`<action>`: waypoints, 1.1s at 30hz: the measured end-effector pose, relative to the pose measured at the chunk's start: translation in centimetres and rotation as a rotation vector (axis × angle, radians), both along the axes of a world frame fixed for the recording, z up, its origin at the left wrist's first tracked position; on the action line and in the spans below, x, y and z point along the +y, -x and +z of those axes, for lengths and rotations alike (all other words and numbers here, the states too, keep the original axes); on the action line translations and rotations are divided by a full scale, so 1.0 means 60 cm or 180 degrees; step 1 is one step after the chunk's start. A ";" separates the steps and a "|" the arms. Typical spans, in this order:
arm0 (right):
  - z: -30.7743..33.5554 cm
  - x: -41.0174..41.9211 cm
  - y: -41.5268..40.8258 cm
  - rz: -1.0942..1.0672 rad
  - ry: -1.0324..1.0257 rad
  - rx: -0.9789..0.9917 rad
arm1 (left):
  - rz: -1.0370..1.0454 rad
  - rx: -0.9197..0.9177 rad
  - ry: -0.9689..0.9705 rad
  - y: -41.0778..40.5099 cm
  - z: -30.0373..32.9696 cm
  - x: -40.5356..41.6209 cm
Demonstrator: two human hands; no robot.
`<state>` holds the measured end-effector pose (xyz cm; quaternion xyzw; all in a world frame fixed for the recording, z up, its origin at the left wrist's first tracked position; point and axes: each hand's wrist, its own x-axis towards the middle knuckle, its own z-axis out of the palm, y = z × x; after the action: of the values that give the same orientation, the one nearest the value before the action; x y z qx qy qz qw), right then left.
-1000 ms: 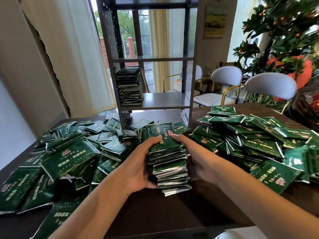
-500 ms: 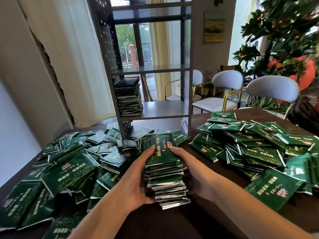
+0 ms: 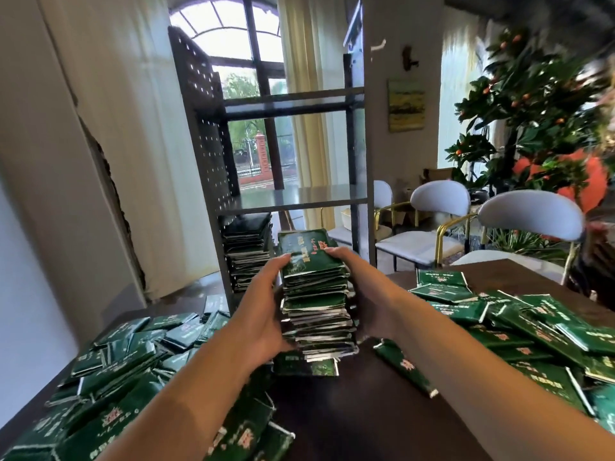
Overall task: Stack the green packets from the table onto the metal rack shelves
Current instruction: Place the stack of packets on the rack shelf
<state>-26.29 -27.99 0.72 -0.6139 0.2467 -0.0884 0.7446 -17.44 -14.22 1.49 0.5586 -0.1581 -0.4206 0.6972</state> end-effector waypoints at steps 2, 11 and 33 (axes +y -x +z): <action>0.008 -0.017 -0.020 -0.0030 -0.0048 -0.0031 | 0.0070 -0.0049 -0.0003 -0.020 0.010 -0.018; 0.015 -0.073 -0.112 -0.0085 -0.0243 -0.0070 | 0.0239 -0.0367 -0.0521 -0.092 0.030 -0.080; -0.031 -0.159 -0.242 -0.0098 -0.0775 -0.0479 | 0.0731 -0.0233 -0.0257 -0.157 0.016 -0.182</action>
<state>-11.80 -37.51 -1.11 -0.5069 0.2084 -0.1150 0.8285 -8.02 -25.17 2.42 0.6156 -0.1013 -0.3233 0.7116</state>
